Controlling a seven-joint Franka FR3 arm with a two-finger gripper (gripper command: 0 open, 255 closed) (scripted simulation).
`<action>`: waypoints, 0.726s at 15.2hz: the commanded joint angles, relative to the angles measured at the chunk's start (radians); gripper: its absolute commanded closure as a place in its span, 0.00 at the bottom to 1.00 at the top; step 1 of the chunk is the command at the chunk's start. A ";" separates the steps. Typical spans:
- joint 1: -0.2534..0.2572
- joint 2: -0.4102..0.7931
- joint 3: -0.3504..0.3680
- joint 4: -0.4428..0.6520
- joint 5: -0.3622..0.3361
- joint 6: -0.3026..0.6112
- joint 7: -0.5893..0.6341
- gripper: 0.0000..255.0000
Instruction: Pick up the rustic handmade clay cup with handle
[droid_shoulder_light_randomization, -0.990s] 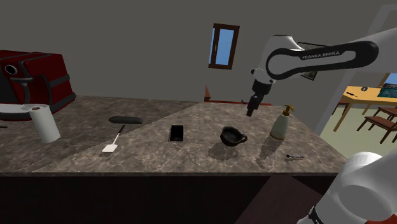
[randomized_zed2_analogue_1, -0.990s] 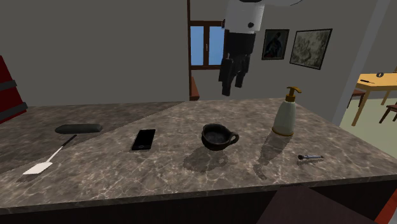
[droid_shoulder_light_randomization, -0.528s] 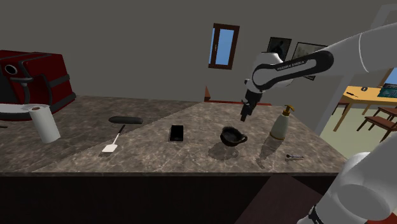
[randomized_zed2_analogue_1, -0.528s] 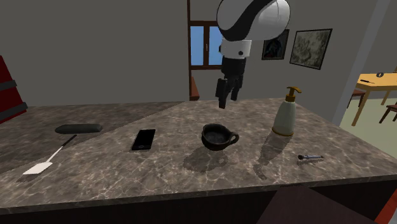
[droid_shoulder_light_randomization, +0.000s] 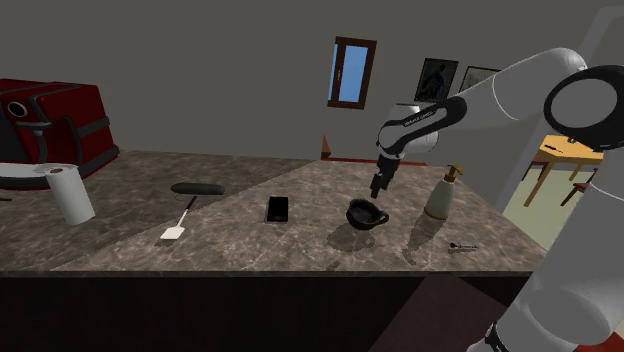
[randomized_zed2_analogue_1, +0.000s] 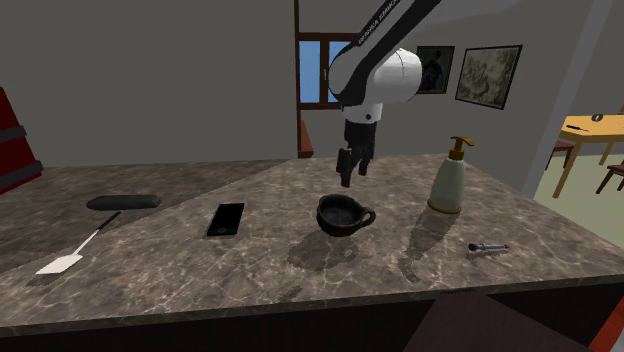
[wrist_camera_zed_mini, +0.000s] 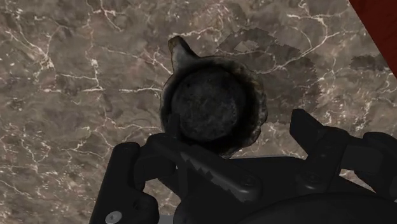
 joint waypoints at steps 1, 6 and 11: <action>-0.014 0.078 -0.008 0.042 0.031 0.025 -0.035 0.00; -0.062 0.270 -0.005 0.171 0.105 0.060 -0.107 0.00; -0.087 0.366 0.007 0.220 0.139 0.096 -0.136 0.00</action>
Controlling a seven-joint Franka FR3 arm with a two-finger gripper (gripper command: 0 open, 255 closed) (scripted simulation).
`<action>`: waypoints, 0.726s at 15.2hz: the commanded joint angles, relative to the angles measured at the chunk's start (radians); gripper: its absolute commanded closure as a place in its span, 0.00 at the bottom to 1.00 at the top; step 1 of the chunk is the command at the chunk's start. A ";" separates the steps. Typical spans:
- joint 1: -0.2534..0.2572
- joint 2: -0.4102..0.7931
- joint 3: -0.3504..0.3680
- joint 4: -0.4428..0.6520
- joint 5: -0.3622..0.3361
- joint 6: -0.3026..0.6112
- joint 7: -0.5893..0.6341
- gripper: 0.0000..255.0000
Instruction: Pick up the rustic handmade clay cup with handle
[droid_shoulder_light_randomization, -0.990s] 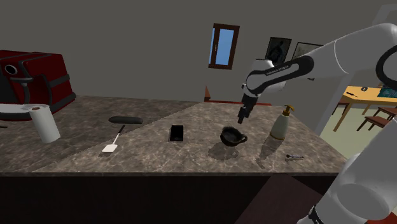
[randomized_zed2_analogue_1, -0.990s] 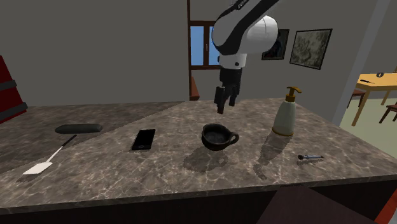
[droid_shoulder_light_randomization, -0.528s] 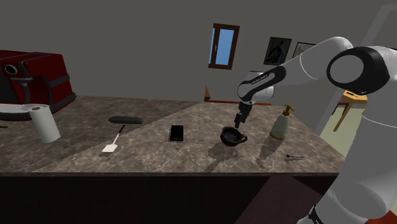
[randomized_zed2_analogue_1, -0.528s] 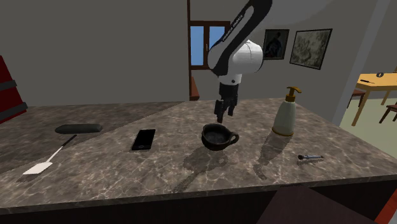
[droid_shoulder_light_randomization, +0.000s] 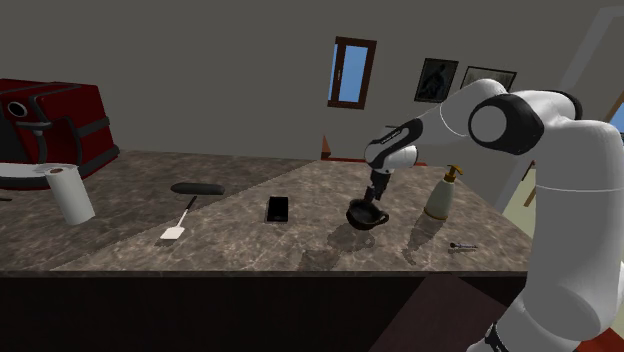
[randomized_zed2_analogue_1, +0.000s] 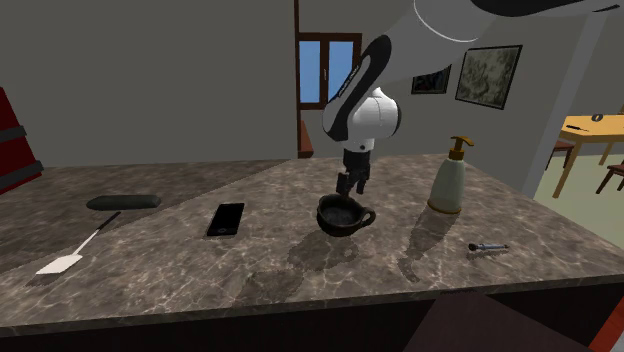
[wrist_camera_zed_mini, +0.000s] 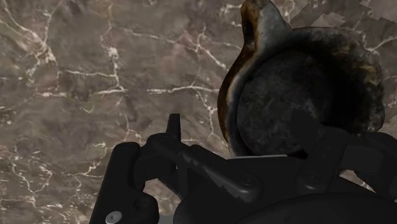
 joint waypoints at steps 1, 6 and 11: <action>-0.003 0.020 0.005 -0.004 0.009 0.023 -0.006 0.00; -0.009 0.055 0.013 -0.005 0.022 0.059 -0.016 0.00; -0.009 0.052 0.013 -0.008 0.022 0.058 -0.016 1.00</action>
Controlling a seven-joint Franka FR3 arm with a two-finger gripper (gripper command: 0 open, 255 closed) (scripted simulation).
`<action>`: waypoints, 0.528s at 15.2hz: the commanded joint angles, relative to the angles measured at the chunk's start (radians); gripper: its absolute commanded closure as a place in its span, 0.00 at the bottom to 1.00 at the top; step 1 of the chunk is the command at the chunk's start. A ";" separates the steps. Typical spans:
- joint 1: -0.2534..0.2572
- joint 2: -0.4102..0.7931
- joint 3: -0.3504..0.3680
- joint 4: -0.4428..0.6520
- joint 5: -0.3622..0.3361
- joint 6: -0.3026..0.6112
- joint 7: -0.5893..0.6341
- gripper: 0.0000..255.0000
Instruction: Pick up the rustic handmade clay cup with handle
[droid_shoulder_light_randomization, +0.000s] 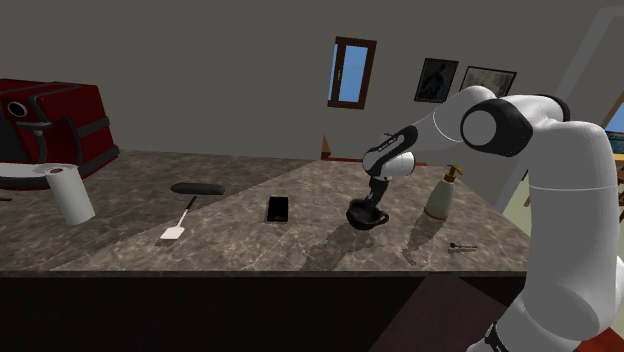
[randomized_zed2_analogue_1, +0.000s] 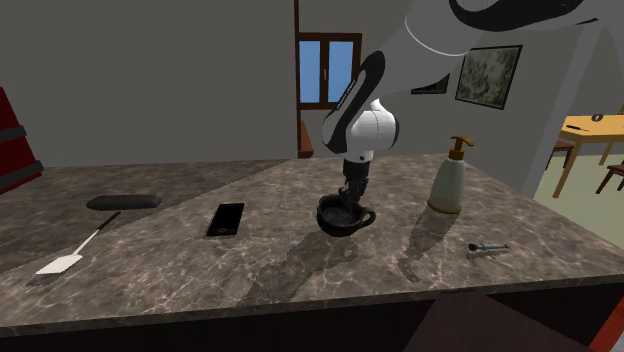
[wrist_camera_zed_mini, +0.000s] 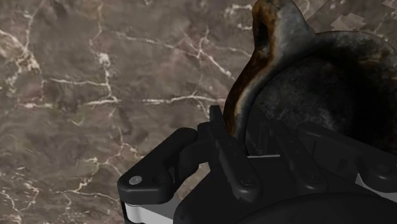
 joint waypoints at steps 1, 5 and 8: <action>0.000 0.000 0.000 0.000 0.000 0.000 0.000 1.00; 0.000 0.002 0.001 0.003 0.001 0.000 0.000 1.00; 0.005 -0.027 -0.007 0.004 -0.011 -0.029 0.008 1.00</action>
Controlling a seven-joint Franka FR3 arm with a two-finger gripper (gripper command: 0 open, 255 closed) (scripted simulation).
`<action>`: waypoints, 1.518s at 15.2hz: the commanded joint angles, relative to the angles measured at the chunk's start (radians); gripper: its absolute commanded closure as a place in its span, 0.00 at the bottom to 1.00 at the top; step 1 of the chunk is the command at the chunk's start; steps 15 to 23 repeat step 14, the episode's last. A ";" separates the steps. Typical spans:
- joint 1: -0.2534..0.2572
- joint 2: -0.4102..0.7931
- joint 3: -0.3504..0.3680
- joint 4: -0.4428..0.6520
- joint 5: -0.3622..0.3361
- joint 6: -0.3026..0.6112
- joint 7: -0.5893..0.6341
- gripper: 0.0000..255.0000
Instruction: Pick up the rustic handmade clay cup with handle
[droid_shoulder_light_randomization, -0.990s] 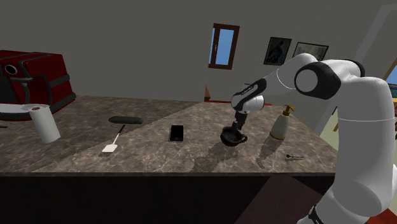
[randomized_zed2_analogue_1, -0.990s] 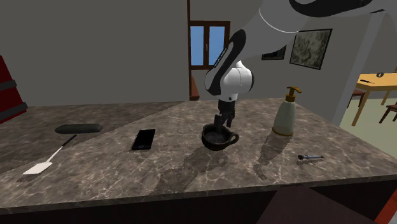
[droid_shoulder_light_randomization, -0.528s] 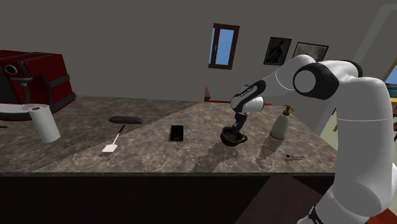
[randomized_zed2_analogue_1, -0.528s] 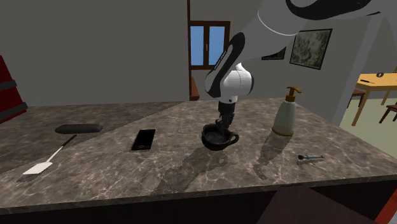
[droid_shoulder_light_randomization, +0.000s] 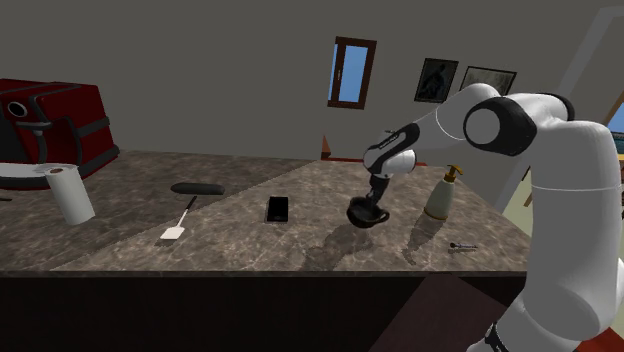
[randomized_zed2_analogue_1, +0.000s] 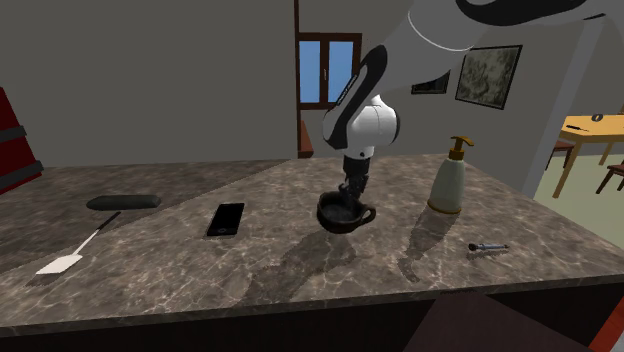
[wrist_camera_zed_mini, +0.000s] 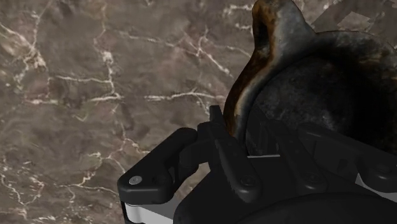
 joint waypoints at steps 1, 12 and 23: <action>0.003 -0.017 -0.004 0.004 -0.007 -0.019 0.006 1.00; 0.018 -0.113 -0.024 0.028 -0.047 -0.135 0.035 1.00; 0.018 -0.114 -0.025 0.028 -0.047 -0.137 0.035 1.00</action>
